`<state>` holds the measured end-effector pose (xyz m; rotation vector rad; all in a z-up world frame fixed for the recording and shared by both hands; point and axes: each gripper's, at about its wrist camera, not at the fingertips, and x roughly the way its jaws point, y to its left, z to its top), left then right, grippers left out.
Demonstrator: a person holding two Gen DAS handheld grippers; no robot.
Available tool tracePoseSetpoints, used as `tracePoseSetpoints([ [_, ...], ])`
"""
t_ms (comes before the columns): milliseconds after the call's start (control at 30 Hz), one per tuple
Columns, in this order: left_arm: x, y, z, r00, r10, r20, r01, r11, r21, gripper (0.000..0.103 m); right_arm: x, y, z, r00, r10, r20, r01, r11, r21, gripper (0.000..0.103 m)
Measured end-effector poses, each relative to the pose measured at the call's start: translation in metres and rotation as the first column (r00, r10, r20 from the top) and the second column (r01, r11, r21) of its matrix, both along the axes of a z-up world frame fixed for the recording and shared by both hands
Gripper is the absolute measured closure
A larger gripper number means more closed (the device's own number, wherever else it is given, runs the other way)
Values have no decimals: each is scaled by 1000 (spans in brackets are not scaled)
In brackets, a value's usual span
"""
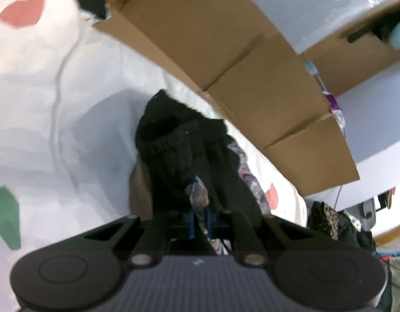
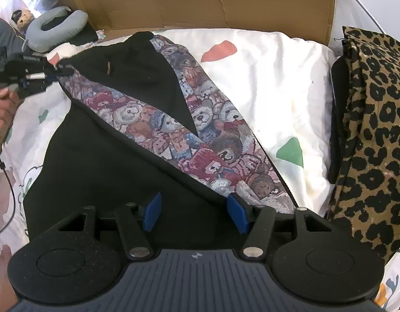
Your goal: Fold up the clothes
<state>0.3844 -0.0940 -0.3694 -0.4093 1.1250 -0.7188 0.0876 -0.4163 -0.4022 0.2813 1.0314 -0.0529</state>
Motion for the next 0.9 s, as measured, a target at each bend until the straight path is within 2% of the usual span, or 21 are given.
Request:
tracePoseSetpoints([
  [233, 11, -26, 27, 998, -41, 48, 41, 999, 0, 95, -5, -4, 5, 1000, 1, 22, 0, 999, -54, 40],
  [367, 15, -47, 36, 997, -49, 52, 49, 999, 12, 96, -6, -7, 3, 1000, 12, 21, -9, 994, -113, 41],
  [567, 27, -77, 40, 998, -50, 46, 48, 998, 39, 97, -8, -20, -3, 1000, 10, 19, -8, 992, -130, 45],
  [667, 35, -93, 39, 997, -56, 46, 53, 997, 64, 97, -10, -24, -5, 1000, 16, 22, -13, 991, -135, 54],
  [767, 45, -108, 37, 997, -53, 48, 49, 996, 77, 97, -13, -30, -7, 1000, 11, 28, -7, 990, -139, 71],
  [900, 53, -128, 30, 998, -47, 47, 42, 994, 100, 97, -18, -39, -10, 1000, -13, 24, 16, 992, -126, 80],
])
